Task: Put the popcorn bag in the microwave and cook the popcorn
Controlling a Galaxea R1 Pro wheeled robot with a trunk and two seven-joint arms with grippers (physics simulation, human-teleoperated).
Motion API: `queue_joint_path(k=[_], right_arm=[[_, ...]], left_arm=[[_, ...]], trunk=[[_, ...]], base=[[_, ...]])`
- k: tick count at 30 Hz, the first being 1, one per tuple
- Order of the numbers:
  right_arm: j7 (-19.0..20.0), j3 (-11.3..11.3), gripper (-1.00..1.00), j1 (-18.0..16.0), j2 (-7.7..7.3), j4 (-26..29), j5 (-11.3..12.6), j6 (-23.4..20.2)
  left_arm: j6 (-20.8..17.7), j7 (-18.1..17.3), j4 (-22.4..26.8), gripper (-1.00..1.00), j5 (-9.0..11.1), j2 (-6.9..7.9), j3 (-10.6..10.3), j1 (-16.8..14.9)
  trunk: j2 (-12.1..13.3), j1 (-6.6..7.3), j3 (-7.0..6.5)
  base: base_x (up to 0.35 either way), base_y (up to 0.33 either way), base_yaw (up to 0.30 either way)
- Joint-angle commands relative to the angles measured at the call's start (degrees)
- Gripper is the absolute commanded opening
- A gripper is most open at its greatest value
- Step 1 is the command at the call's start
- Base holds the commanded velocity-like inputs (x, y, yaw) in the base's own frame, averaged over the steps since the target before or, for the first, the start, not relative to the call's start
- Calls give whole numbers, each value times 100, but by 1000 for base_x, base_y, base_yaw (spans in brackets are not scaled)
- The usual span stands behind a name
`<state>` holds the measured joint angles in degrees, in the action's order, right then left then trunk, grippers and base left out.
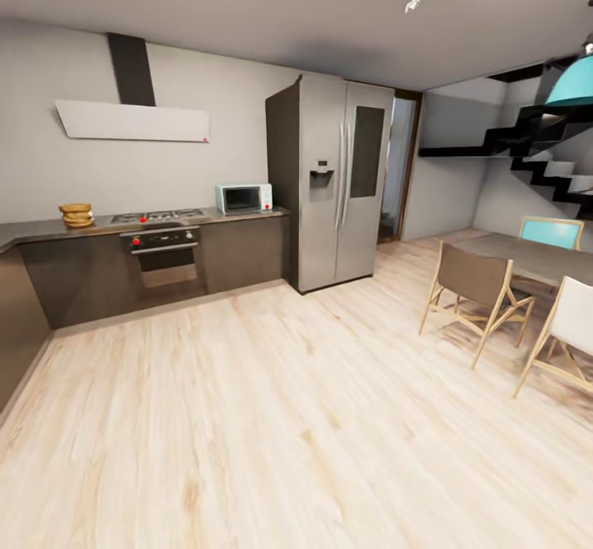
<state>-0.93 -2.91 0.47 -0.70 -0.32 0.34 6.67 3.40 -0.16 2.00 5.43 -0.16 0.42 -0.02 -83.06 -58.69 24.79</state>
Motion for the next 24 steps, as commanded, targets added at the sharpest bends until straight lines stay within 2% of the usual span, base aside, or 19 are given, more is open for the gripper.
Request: queue_joint_path(k=[1, 24], right_arm=[[-4, -26, 100, -2, 0, -4, 2, 27], [-4, -26, 100, -2, -6, -4, 1, 51]], left_arm=[[-9, -2, 2, 100, 55, -1, 0, 0], [-41, 6, 2, 100, 63, -3, -5, 2]], trunk=[[-2, -4, 4], [-2, -4, 4]], base=[[322, 0, 0], [322, 0, 0]])
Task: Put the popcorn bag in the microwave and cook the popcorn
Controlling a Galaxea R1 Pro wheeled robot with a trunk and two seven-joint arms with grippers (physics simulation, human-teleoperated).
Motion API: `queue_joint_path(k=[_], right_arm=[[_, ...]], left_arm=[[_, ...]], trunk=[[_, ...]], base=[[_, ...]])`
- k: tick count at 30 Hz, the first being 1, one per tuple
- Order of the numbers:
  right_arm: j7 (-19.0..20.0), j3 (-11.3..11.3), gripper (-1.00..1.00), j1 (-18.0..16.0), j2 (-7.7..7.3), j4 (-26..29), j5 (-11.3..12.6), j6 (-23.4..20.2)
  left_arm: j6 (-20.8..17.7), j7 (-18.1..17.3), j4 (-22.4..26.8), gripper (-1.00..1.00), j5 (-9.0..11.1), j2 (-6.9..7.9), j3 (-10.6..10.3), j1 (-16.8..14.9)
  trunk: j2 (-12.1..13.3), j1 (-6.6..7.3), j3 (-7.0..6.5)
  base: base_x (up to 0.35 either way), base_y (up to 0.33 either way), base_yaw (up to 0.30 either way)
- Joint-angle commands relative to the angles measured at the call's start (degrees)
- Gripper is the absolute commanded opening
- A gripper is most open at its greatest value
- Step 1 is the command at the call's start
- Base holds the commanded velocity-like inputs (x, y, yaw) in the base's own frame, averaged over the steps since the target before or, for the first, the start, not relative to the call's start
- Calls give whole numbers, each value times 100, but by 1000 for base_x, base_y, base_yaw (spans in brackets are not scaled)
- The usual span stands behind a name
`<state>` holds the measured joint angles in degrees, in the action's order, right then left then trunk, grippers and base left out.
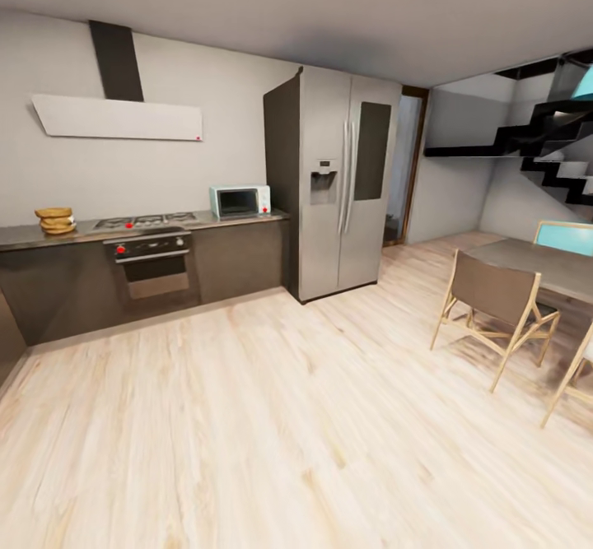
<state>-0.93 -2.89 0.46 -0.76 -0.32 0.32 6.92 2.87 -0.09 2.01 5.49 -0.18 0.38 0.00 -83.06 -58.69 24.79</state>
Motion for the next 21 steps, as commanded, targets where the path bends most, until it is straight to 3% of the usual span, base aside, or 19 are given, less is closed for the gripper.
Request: queue_joint_path(k=[1, 21], right_arm=[[-4, -27, 100, -2, 4, -4, 3, 27], [-4, -27, 100, -2, 4, -4, 3, 20]], left_arm=[[12, -1, 1, 100, 57, 0, -1, 0], [12, 0, 1, 100, 57, 1, -1, 0]], trunk=[[-2, -4, 4], [-2, -4, 4]], base=[[323, 0, 0], [324, 0, 0]])
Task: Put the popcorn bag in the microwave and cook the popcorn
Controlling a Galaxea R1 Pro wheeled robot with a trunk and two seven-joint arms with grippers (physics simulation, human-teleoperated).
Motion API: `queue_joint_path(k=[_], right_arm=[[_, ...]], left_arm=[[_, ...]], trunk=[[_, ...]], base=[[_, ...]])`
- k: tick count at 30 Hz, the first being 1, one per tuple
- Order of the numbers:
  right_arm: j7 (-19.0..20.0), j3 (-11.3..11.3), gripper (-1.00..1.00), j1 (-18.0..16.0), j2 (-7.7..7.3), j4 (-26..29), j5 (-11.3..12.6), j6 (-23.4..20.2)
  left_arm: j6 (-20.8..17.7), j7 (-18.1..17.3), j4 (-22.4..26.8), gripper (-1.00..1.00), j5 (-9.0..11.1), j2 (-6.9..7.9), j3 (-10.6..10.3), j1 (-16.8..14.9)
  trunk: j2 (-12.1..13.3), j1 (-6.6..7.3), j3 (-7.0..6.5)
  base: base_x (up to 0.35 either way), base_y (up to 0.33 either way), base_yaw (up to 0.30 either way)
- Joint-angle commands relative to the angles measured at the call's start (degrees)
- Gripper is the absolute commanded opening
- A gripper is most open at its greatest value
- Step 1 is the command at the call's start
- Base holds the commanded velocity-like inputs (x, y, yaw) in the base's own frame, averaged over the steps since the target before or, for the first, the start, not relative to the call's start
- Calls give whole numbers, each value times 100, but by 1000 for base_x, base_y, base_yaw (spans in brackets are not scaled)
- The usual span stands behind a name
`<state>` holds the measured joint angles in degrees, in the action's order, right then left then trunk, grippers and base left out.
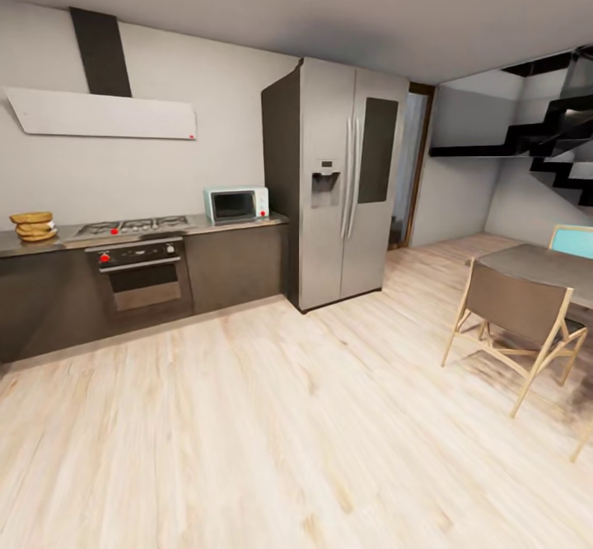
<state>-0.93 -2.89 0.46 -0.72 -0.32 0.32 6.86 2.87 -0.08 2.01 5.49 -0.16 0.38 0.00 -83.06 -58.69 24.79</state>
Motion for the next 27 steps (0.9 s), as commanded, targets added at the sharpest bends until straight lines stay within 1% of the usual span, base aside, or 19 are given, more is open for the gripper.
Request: queue_joint_path(k=[1, 27], right_arm=[[-4, -27, 100, -1, 1, -4, 3, 26], [-4, -35, 100, -1, -13, -4, 12, 53]], left_arm=[[12, -1, 1, 100, 57, -1, -2, -2], [12, -1, 1, 100, 57, -1, 3, 0]], trunk=[[-2, -4, 4], [-2, -4, 4]], base=[[325, 0, 0], [325, 0, 0]])
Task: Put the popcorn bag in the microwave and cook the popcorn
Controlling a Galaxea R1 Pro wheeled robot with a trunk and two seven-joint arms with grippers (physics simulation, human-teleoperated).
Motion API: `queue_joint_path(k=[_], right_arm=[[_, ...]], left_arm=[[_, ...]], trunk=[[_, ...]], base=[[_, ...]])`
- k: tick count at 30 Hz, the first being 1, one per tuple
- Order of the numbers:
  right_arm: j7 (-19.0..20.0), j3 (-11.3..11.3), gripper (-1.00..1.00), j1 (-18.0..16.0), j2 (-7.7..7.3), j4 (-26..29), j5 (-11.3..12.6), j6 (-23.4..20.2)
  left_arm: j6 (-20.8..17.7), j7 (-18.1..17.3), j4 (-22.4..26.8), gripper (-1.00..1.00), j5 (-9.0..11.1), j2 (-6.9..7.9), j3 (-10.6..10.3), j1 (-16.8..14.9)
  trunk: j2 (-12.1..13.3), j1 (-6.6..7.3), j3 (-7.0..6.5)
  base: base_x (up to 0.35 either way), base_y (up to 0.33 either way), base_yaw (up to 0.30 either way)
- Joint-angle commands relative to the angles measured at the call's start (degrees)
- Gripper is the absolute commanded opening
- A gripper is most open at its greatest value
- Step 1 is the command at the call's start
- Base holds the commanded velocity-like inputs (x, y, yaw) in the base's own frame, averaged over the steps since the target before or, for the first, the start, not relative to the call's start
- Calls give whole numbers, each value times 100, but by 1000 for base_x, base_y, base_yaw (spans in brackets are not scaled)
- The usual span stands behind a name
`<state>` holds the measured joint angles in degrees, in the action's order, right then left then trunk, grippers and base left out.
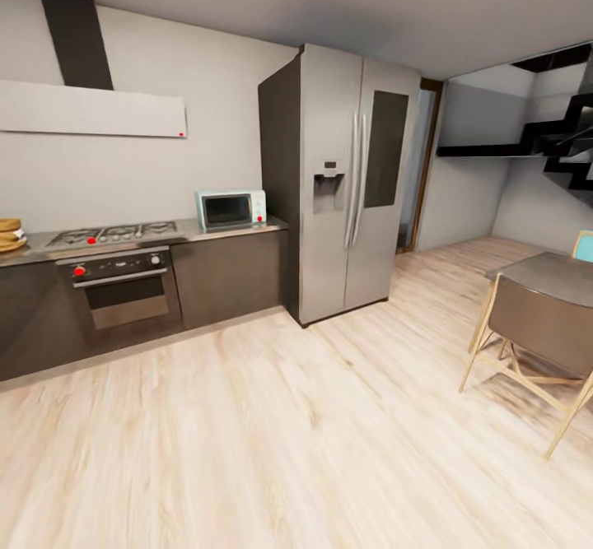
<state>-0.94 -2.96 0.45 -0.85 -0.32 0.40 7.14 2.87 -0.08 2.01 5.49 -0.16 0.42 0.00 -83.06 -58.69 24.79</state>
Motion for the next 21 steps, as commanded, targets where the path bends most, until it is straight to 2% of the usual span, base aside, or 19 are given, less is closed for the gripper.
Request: queue_joint_path(k=[1, 21], right_arm=[[-3, -28, 100, -1, 3, -4, 4, 25], [-3, -29, 100, -1, 6, -4, 4, 29]], left_arm=[[12, -1, 1, 100, 57, -1, -4, 0], [12, -1, 1, 100, 57, -1, 1, -1]], trunk=[[-2, -4, 4], [-2, -4, 4]], base=[[325, 0, 0], [325, 0, 0]])
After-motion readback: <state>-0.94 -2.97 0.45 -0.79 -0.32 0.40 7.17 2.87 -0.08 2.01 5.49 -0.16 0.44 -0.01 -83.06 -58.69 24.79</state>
